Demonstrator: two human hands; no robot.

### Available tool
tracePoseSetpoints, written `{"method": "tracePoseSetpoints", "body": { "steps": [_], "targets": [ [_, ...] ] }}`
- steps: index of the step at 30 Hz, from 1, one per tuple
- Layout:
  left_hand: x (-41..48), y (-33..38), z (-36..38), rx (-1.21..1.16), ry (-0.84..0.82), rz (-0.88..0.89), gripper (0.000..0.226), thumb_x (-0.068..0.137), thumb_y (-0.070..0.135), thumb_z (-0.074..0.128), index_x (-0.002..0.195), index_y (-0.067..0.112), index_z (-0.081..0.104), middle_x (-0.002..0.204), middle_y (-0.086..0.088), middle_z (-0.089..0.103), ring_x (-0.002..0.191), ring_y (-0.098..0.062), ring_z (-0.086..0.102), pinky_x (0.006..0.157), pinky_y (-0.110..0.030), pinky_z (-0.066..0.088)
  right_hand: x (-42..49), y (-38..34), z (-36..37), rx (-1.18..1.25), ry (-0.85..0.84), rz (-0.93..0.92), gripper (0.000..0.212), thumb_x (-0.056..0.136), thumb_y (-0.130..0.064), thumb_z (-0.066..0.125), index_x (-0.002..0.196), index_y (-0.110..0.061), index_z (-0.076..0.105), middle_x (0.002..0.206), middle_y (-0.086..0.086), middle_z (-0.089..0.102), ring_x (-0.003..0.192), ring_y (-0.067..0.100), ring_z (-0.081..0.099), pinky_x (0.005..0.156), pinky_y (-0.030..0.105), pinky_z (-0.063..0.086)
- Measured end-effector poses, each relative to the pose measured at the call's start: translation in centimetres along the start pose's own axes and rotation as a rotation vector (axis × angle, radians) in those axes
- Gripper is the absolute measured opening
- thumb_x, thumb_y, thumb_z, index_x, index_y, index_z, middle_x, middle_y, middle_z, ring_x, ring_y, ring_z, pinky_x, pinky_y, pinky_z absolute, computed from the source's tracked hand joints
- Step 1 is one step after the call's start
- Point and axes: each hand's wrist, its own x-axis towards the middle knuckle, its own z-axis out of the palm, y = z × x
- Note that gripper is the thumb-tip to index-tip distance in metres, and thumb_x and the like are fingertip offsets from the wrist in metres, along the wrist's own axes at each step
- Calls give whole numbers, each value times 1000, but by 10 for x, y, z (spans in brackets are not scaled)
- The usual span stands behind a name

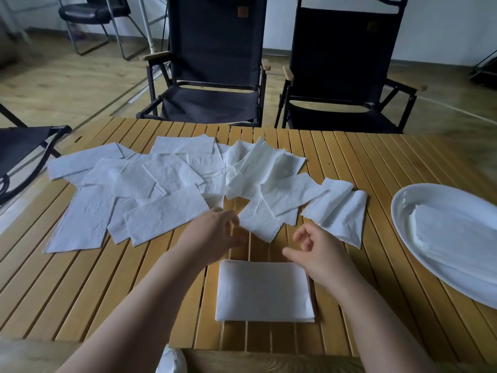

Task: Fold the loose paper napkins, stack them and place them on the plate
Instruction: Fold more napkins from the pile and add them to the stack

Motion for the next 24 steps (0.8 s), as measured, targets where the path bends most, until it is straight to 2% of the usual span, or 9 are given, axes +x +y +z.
{"method": "tracePoseSetpoints", "body": {
  "steps": [2, 4, 7, 10, 16, 18, 20, 22, 24],
  "targets": [
    [7, -1, 9, 15, 59, 96, 45, 89, 34, 71, 132, 34, 58, 139, 7, 51, 123, -17, 48, 98, -35, 47, 5, -5, 8, -3, 95, -94, 18, 84, -28, 75, 93, -28, 59, 76, -7, 51, 69, 11, 54, 60, 18, 42],
    [11, -3, 17, 36, 88, 145, 47, 91, 29, 69, 136, 34, 57, 144, 8, 48, 128, -19, 41, 102, -37, 45, 10, -8, 16, -48, 145, -158, 19, 85, -24, 73, 102, -29, 66, 82, -10, 51, 76, 9, 55, 60, 14, 39],
    [15, -6, 23, 42, 130, 197, 33, 91, 25, 68, 124, 31, 66, 135, 9, 55, 114, -17, 45, 94, -33, 47, 13, -7, 25, -93, 139, -172, 29, 88, -24, 71, 116, -29, 68, 91, -16, 50, 82, 6, 55, 65, 11, 40],
    [17, -6, 24, 16, 136, 235, 20, 91, 26, 69, 110, 28, 72, 124, 9, 58, 108, -17, 48, 88, -32, 47, 10, -6, 29, -109, 109, -175, 35, 90, -25, 70, 125, -27, 66, 110, -10, 56, 94, 9, 58, 77, 17, 48],
    [18, -4, 27, -3, 136, 289, 5, 91, 21, 68, 90, 22, 74, 108, 9, 59, 101, -15, 51, 82, -29, 46, 9, -6, 35, -178, 125, -191, 33, 90, -30, 70, 123, -27, 66, 125, -10, 52, 98, 7, 54, 78, 15, 47],
    [19, -2, 29, -26, 114, 319, 6, 89, 18, 68, 86, 19, 73, 100, 8, 59, 94, -16, 54, 76, -28, 45, 8, -6, 36, -184, 126, -189, 29, 92, -33, 68, 120, -28, 68, 124, -11, 52, 95, 5, 51, 75, 15, 45],
    [17, 2, 30, -80, 111, 346, 4, 87, 20, 71, 84, 18, 73, 93, 10, 56, 84, -12, 52, 69, -21, 38, 9, -6, 38, -196, 140, -199, 26, 91, -36, 69, 116, -29, 70, 122, -12, 51, 98, 7, 54, 73, 15, 43],
    [14, 6, 27, -136, 128, 351, 2, 86, 23, 73, 86, 22, 75, 93, 12, 53, 82, -6, 48, 67, -12, 33, 9, -7, 40, -173, 145, -226, 32, 86, -39, 75, 116, -26, 69, 122, -13, 52, 108, 10, 55, 78, 17, 45],
    [10, 10, 24, -182, 137, 348, 4, 88, 26, 72, 91, 24, 75, 95, 16, 52, 84, -1, 47, 69, -9, 35, 8, -10, 41, -148, 158, -256, 38, 84, -39, 77, 118, -23, 68, 123, -11, 57, 114, 11, 52, 84, 19, 45]
  ]
}}
